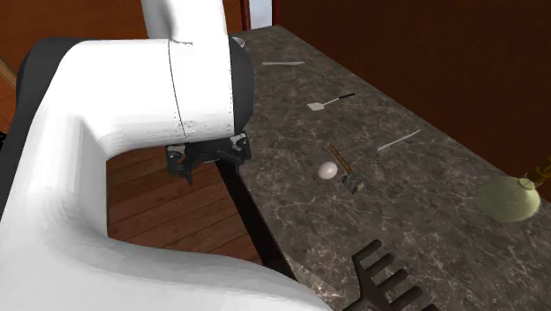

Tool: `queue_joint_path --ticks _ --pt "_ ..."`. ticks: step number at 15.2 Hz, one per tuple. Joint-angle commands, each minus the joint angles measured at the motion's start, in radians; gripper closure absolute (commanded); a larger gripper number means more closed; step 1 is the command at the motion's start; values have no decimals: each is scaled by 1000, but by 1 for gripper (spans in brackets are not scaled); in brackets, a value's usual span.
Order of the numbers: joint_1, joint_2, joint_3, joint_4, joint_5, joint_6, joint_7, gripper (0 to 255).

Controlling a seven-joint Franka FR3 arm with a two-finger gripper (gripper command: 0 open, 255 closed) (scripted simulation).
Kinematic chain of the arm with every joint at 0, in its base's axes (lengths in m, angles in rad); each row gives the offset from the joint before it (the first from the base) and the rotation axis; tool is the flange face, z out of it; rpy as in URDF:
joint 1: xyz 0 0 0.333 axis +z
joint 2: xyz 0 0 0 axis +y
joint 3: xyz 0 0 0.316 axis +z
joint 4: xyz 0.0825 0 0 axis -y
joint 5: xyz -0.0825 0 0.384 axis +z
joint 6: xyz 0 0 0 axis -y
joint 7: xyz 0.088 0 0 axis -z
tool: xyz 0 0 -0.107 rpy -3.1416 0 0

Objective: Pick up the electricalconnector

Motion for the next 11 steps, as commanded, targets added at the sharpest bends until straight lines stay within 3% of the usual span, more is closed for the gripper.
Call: queue_joint_path --ticks 1,11 --pt "0 0 0 0 0 0 0 0" --pt "-64 130 -200 -63 -111 192 -217 0"
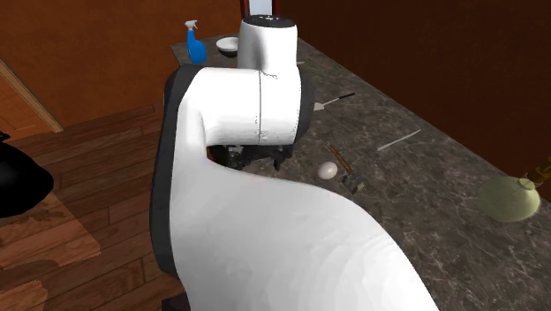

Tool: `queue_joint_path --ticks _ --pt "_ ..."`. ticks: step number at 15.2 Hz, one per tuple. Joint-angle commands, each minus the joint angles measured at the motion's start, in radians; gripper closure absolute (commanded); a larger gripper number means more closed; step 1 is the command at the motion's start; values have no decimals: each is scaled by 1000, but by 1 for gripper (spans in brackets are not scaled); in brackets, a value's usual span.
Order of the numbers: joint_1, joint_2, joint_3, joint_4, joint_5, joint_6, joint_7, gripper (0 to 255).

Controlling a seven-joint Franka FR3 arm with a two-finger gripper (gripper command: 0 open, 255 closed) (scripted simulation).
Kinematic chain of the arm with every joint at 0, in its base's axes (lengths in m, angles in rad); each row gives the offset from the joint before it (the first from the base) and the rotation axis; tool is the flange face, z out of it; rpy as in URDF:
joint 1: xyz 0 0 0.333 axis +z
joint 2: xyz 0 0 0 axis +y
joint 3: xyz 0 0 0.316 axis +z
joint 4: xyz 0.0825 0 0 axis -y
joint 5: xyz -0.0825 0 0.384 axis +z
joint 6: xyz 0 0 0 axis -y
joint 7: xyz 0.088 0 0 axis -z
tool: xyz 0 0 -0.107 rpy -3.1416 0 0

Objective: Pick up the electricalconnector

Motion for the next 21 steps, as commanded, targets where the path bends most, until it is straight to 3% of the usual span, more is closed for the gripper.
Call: queue_joint_path --ticks 1,7,12,17,21 --pt "-10 42 -43 3 -18 41 -46 0" --pt "-26 190 -169 33 -42 163 -182 0" --pt "-22 345 -277 93 -17 256 -309 0" --pt "-11 530 -381 184 69 330 -463 0" --pt "-19 702 -442 282 192 364 -610 0"
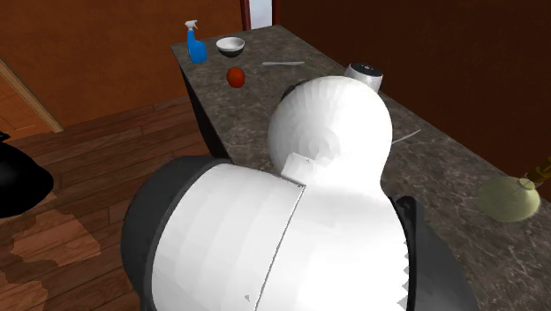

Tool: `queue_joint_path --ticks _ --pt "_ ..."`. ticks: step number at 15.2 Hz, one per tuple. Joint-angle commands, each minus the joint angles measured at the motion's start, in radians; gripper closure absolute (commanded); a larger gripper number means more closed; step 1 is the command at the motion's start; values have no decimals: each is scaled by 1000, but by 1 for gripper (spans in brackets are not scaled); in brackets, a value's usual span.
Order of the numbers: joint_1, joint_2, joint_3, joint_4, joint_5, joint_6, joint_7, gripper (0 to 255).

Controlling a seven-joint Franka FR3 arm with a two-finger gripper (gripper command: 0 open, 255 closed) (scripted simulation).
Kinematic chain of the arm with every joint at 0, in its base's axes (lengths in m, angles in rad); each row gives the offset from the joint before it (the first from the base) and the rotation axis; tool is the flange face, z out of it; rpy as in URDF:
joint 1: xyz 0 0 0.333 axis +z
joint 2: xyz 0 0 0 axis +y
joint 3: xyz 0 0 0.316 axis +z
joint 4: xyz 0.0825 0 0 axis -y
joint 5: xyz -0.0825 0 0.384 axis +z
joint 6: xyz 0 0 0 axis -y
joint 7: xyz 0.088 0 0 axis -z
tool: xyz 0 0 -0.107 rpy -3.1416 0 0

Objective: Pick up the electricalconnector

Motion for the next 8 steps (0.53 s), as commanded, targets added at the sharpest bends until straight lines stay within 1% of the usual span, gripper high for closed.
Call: queue_joint_path --ticks 1,4,8 --pt "-14 91 -25 59 70 6 -81 0" --pt "-59 228 -31 152 178 5 -189 0" --pt "-152 403 -5 296 298 -16 -300 0"
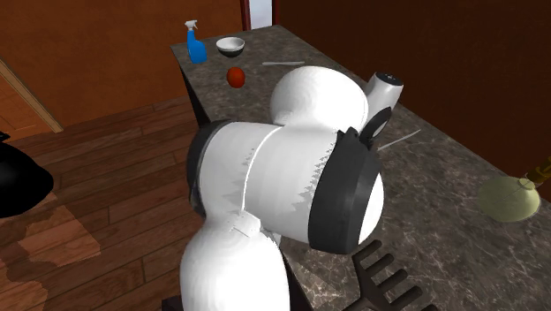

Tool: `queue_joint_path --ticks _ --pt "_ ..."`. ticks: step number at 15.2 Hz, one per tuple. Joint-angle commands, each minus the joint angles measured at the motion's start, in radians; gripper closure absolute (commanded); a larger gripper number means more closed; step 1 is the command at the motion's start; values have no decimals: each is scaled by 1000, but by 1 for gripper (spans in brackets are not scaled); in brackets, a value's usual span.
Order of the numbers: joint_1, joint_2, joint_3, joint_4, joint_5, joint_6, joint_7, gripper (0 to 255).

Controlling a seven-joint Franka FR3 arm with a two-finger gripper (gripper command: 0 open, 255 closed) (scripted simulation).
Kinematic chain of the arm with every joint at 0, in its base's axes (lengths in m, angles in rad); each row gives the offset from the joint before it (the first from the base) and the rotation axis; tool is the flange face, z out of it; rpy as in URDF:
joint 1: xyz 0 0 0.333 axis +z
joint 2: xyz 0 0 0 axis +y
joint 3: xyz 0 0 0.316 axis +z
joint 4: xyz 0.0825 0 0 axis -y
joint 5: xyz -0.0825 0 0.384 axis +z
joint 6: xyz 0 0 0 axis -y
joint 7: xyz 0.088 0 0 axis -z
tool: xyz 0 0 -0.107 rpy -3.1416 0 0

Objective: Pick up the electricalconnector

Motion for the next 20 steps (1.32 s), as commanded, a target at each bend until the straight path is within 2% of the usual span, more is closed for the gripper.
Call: queue_joint_path --ticks 1,3,12,13,20 --pt "-47 86 18 81 54 -17 -43 0" --pt "-87 147 35 143 86 -29 -70 0" --pt "-108 204 65 119 134 41 -106 0" --pt "-104 199 63 119 130 37 -102 255" --pt "-108 203 62 132 129 28 -101 255"
